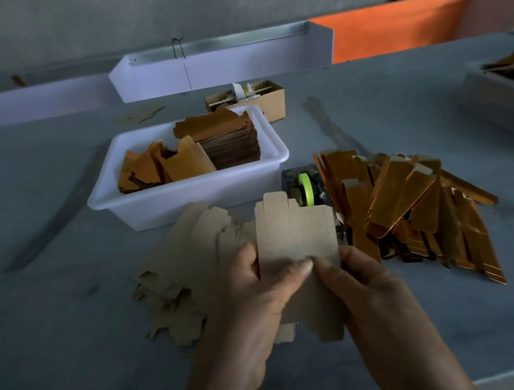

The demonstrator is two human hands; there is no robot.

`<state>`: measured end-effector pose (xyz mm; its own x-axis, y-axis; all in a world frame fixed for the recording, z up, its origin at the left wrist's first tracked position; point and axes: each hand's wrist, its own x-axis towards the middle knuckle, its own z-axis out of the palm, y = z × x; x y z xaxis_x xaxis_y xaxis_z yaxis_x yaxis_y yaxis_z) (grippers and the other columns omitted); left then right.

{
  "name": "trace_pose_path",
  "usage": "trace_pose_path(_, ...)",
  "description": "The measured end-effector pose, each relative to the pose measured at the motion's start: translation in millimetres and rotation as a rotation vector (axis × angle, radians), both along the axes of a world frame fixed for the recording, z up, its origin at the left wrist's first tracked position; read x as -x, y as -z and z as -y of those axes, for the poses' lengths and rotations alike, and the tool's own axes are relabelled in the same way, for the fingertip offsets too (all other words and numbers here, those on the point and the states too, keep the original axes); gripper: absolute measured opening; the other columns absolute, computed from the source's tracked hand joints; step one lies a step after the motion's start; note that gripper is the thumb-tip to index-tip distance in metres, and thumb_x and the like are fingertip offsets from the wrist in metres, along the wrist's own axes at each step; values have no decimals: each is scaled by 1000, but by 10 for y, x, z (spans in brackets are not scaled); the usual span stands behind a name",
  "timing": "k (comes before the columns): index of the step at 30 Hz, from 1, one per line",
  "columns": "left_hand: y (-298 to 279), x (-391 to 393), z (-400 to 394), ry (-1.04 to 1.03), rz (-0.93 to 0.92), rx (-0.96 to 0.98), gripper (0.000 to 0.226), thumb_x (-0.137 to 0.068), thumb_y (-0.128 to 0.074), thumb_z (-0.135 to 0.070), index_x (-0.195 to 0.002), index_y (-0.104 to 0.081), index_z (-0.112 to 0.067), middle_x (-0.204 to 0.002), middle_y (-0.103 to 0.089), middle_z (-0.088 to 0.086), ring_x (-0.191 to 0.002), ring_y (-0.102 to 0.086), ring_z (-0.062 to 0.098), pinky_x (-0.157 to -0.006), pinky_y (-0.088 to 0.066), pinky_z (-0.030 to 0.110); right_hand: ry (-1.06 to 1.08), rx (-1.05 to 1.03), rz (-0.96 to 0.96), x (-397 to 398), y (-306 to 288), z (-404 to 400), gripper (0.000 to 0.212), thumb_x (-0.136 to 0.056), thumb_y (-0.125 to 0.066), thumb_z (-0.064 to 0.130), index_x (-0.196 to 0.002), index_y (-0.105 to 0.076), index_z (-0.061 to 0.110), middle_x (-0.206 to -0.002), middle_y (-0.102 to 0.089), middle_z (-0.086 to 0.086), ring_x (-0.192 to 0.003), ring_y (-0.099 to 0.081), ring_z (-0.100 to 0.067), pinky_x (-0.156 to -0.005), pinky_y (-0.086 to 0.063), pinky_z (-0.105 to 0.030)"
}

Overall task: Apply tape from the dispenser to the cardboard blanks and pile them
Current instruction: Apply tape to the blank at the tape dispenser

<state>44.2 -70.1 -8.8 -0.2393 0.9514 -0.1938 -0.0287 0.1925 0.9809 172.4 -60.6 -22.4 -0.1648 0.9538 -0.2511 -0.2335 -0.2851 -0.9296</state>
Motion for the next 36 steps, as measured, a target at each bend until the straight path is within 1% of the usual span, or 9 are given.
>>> trace_pose_path(3,73,-31,-49,-59,-36,-3,39,-66,-81,-24,-102,-65,-25,-89,-74,-3,-79,-69,7,-61,-51,15,17,-50,87,5,11,5,15,-84,-58,23,-89,-72,24,-81,-70,9,-88,-62,-14,-73,-56,-38)
trace_pose_path(8,144,-3,-42,-45,-61,-39,20,-75,-78,-21,-88,-68,-33,-80,-73,-13,-72,-68,0,-55,-48,8,92,-260,468,-20,22,23,11,-84,-62,25,-80,-66,34,-74,-67,14,-72,-61,-2,-58,-47,-20)
trace_pose_path(12,123,-36,-21,-21,-109,-80,32,-80,-73,-21,-83,-66,-52,-77,-73,-16,-69,-68,0,-55,-49,10,145,-394,624,-3,11,74,11,-78,-64,32,-81,-56,39,-74,-66,15,-74,-61,5,-53,-47,-10)
trace_pose_path(16,107,-45,-6,-31,-119,-79,26,-80,-72,-22,-86,-66,-47,-74,-72,-10,-64,-68,5,-53,-51,19,134,-521,668,72,-6,133,19,-77,-69,24,-80,-52,33,-71,-61,18,-74,-57,15,-52,-41,-1)
trace_pose_path(19,89,-40,-6,-33,-123,-71,21,-81,-70,-18,-81,-69,-38,-71,-72,-3,-61,-68,11,-52,-54,26,103,-528,626,106,-15,144,18,-78,-69,24,-83,-53,31,-67,-64,11,-64,-62,6,-49,-41,-3)
trace_pose_path(24,-11,1,39,99,2,-46,20,-90,-58,-29,-75,-72,-30,-72,-72,0,-64,-69,12,-51,-51,15,5,-510,527,70,-75,137,35,-68,-47,61,-91,-56,36,-80,-68,12,-73,-66,1,-60,-52,-13)
trace_pose_path(29,37,14,48,161,-147,-86,15,-91,-57,-32,-82,-69,-35,-75,-71,1,-70,-69,14,-60,-57,26,-18,-442,593,32,-31,79,12,-81,-65,32,-91,-58,35,-79,-69,15,-74,-65,5,-63,-51,-11)
trace_pose_path(32,35,38,65,224,-97,-38,12,-86,-59,-36,-86,-70,-42,-81,-73,1,-74,-70,13,-63,-55,24,68,-363,596,-16,-13,45,22,-70,-67,45,-86,-54,35,-76,-65,12,-76,-59,13,-57,-45,-5)
trace_pose_path(36,30,48,76,300,-95,-8,14,-74,-64,-42,-85,-71,-39,-75,-73,-10,-69,-69,2,-62,-49,18,-9,-162,297,-46,-30,0,27,-67,-67,40,-87,-69,23,-83,-71,-3,-84,-67,-13,-84,-55,-39)
